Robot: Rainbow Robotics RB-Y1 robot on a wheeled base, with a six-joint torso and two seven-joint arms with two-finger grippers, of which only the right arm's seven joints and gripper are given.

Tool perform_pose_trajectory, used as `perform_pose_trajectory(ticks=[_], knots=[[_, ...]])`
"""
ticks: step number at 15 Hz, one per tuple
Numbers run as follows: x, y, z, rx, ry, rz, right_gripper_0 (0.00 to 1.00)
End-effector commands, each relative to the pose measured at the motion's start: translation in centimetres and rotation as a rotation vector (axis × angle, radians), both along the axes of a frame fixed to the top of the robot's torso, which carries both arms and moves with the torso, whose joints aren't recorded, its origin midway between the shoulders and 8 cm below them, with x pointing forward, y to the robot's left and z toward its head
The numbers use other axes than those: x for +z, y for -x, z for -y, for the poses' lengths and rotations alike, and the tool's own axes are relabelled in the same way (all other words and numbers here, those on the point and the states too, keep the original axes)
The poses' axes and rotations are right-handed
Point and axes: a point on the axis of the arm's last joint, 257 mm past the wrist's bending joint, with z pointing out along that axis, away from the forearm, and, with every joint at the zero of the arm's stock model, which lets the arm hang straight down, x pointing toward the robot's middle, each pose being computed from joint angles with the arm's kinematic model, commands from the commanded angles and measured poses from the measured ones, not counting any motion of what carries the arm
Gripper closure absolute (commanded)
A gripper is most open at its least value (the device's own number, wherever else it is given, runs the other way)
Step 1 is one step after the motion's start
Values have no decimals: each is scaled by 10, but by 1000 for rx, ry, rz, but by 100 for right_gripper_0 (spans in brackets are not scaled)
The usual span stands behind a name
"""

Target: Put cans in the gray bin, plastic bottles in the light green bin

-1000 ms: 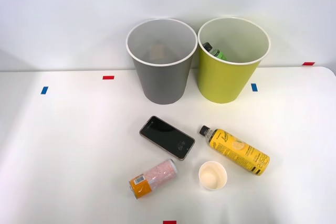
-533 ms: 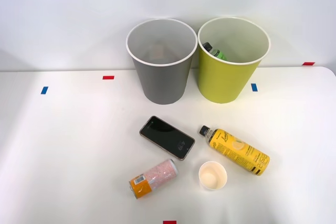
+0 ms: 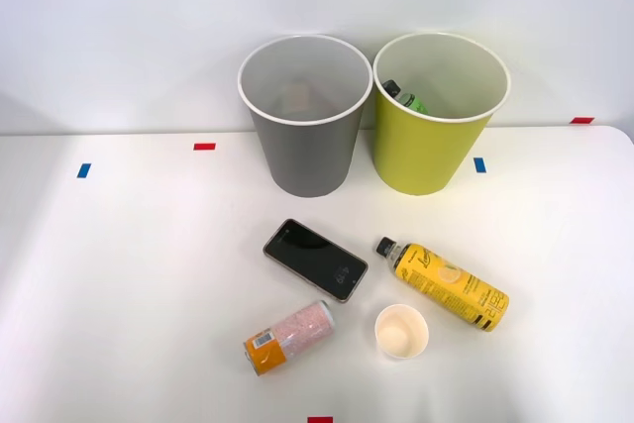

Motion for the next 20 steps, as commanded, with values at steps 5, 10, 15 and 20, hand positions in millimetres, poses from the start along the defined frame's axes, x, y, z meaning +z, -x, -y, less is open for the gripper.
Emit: perform_pose_trajectory(ticks=[5,10,15,20], knots=[[0,0,0,0,0,0,0],[0,0,0,0,0,0,0],[0,0,0,0,0,0,0],[0,0,0,0,0,0,0]])
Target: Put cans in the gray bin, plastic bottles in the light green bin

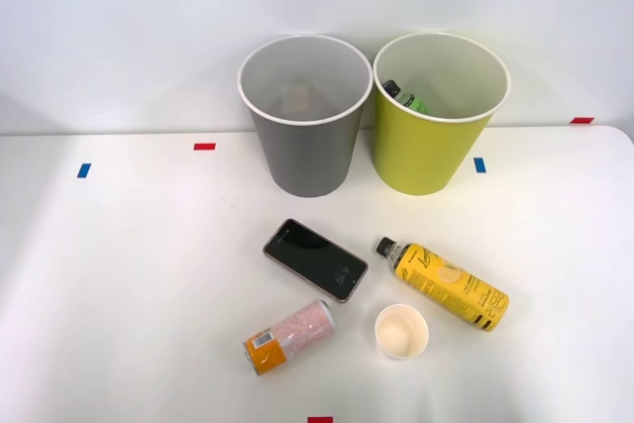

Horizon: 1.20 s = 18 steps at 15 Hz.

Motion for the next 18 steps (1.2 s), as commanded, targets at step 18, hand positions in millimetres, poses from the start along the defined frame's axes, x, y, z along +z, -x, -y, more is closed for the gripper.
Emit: perform_pose_trajectory(ticks=[18], knots=[[0,0,0,0,0,0,0]])
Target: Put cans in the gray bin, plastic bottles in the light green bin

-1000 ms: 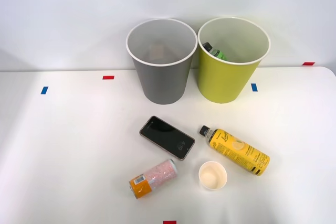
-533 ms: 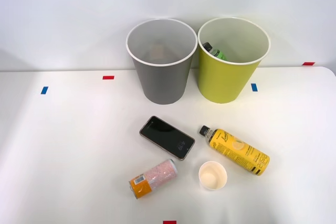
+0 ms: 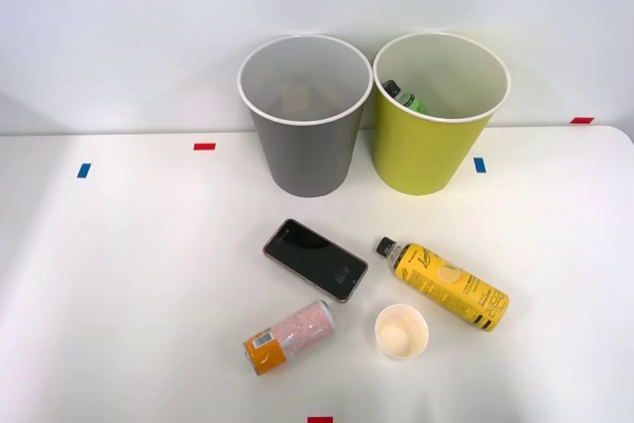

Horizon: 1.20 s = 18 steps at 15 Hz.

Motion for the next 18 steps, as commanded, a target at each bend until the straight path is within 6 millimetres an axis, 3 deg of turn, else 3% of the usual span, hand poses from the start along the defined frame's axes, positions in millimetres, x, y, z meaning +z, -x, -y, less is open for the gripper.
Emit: perform_pose_trajectory(ticks=[1,18], knots=[[0,0,0,0,0,0,0],[0,0,0,0,0,0,0]])
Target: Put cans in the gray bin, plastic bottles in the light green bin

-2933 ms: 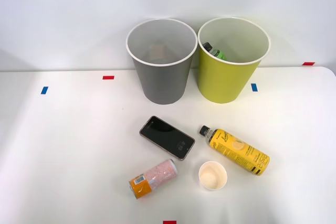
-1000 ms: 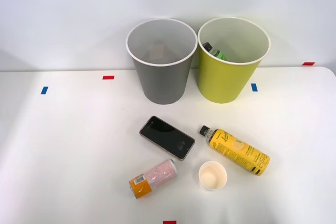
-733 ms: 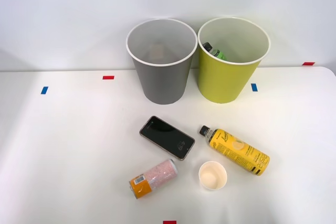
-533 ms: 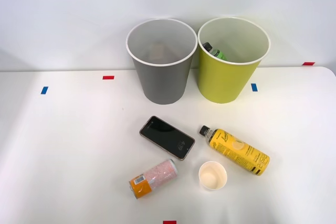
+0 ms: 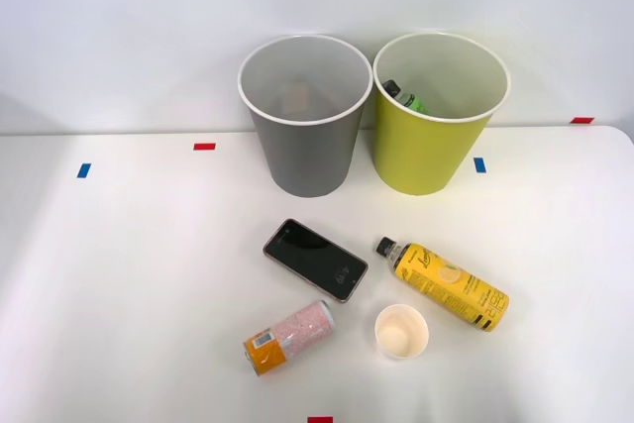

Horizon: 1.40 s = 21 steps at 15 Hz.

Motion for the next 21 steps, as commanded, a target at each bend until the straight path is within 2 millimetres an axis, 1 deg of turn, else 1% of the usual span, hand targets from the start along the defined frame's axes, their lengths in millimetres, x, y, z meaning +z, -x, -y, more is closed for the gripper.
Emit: perform_pose_trajectory(ticks=[1,21], knots=[[0,0,0,0,0,0,0],[0,0,0,0,0,0,0]])
